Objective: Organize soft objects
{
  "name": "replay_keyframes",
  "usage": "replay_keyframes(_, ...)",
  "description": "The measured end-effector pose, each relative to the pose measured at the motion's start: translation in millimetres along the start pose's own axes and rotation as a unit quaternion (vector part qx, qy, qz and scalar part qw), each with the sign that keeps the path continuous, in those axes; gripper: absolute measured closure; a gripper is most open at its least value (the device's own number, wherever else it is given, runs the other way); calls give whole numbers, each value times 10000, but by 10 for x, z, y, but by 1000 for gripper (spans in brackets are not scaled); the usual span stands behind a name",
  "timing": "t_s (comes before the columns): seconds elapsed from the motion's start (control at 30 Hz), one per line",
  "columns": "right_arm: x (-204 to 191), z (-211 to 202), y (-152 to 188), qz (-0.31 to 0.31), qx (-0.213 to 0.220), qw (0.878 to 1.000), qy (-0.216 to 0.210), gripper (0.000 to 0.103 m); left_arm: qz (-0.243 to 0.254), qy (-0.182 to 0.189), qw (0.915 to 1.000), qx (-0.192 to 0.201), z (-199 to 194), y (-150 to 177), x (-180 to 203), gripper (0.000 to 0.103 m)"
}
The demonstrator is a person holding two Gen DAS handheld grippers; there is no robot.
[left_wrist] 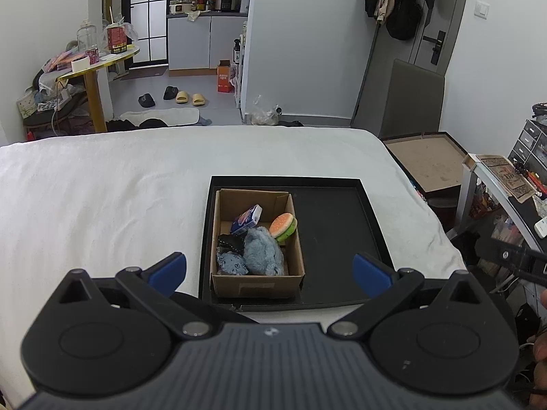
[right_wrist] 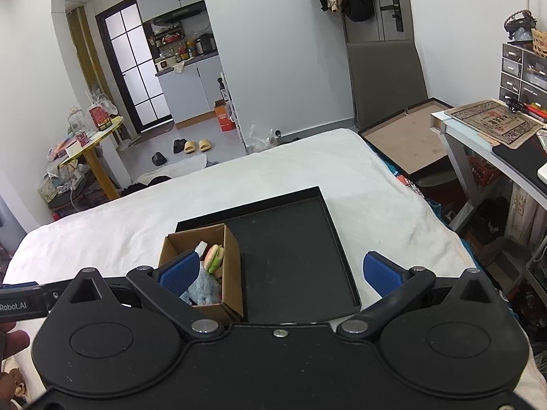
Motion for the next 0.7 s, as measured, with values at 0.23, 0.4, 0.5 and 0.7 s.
replay_keyframes(0.23,12,-44,91,-15,-138,9999,-42,0,21,35,10000,-36,-1,88,-10,0)
replay_keyframes(0.4,0,-70,120,-104,-165,9998,-29,0,131,2,9999,-41,-25,156,10,0)
replay_keyframes(0.5,-6,-84,159,-152,-187,9997,-13,0,163,-47,9999,-7,-50,186,3,0)
replay_keyframes(0.7,-46,-79,255,-286,-280,9992,-33,0,132,-148,9998,42,-84,240,-47,0)
Point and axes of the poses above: each gripper's, at about its wrist camera, not at the fingertips, and z roughly the way its jaws point, x to its right, y to its underside, the point moved 7 cm from there along z, roughly the way its jaws point, and after that the axes turned 1 degree about -z, right-handed, at the moved point
